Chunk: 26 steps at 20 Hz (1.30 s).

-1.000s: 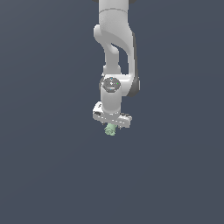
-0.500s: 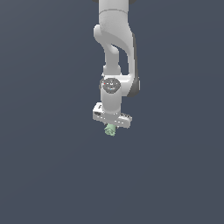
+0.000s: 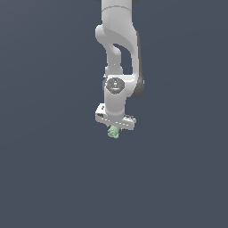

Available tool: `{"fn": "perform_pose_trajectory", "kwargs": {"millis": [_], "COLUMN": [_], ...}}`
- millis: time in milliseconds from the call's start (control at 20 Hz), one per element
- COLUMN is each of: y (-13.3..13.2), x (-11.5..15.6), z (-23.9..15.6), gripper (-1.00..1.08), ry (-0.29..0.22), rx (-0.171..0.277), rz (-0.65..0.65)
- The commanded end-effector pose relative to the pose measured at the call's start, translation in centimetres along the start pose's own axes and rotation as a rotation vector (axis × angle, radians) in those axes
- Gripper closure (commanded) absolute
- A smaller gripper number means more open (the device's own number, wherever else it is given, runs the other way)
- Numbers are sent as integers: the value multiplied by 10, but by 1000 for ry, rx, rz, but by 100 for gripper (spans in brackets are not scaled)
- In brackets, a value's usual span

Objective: Pick up the object and move it to a goal position.

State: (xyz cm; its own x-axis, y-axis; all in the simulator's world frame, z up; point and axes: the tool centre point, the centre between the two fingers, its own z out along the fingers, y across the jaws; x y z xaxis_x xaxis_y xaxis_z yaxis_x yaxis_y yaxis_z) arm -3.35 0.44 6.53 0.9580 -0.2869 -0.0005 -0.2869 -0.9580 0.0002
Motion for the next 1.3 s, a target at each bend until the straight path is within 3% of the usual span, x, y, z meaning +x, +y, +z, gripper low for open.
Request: {"fn": "perform_pose_trajectory", "kwargs": {"millis": [0,1250], "y": [-7,-145], "x": [3,56], "z": [-9,-178], "gripper": [108,108], "ry": [1,1], "rx": [0,-1], "rz": [0,0]}}
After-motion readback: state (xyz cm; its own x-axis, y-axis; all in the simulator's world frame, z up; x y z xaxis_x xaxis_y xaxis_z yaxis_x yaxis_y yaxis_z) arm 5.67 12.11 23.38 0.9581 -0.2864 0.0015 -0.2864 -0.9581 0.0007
